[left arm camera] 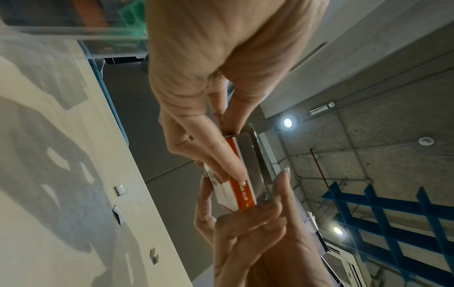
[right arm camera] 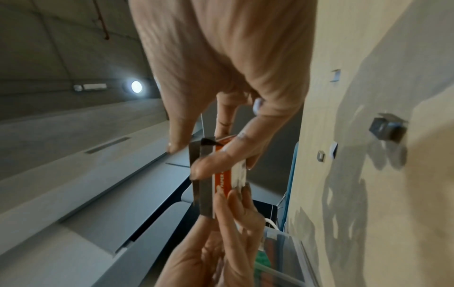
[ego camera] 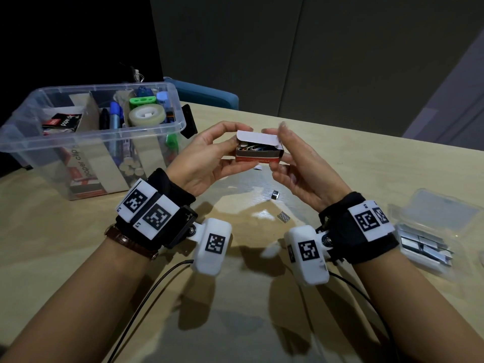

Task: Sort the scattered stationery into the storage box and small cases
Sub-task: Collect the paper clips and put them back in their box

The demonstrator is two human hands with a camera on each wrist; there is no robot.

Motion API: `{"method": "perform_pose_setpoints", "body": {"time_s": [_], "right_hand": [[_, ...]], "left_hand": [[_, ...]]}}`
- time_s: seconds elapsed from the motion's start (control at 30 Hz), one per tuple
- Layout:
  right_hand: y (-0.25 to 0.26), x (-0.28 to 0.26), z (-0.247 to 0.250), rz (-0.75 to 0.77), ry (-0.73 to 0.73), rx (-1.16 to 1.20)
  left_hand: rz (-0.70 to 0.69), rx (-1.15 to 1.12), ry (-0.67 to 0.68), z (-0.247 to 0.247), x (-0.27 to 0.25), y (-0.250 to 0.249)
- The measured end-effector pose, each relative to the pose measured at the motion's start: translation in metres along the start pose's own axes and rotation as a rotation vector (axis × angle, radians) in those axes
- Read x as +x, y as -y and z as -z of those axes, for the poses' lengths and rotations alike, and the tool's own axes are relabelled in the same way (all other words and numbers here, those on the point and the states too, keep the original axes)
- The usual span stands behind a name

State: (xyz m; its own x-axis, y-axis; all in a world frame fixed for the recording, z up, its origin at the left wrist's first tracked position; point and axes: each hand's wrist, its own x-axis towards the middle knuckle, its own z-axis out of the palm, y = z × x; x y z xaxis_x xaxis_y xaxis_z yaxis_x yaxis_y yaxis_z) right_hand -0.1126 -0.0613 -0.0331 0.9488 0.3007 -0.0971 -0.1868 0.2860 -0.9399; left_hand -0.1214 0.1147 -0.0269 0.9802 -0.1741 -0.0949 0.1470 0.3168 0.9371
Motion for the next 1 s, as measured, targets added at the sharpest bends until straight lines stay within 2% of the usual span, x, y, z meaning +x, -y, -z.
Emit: {"method": "perform_pose_setpoints", "body": {"time_s": [0.17, 0.37, 0.5, 0.63, 0.7, 0.8, 0.9, 1.0], "right_hand": [[-0.003, 0.003, 0.001, 0.047, -0.005, -0.070], [-0.001, 0.000, 0.002, 0.080, 0.059, -0.142], [0.002, -0.003, 0.003, 0.106, 0.024, -0.316], [0.003, -0.005, 0.001, 0.162, -0.002, -0.436], [0.002, -0.004, -0.002, 0.203, -0.003, -0.428], [0.003, -0.005, -0.006, 0.288, -0.018, -0.488], [0.005, -0.006, -0.010, 0.348, 0.012, -0.449], [0.006, -0.003, -0.010, 0.374, 0.012, -0.678]], "left_hand": [[-0.012, 0.009, 0.009, 0.000, -0.001, 0.000], [0.003, 0.023, 0.002, 0.004, 0.000, -0.004], [0.001, -0.007, -0.002, 0.005, 0.002, -0.002], [0.091, -0.112, -0.025, 0.001, 0.004, 0.001], [0.186, -0.216, 0.027, -0.003, 0.003, 0.003], [0.285, -0.378, 0.190, -0.008, 0.003, 0.007], [0.250, -0.446, 0.241, -0.010, 0.003, 0.008], [0.174, -0.514, 0.206, -0.012, 0.002, 0.007]]}}
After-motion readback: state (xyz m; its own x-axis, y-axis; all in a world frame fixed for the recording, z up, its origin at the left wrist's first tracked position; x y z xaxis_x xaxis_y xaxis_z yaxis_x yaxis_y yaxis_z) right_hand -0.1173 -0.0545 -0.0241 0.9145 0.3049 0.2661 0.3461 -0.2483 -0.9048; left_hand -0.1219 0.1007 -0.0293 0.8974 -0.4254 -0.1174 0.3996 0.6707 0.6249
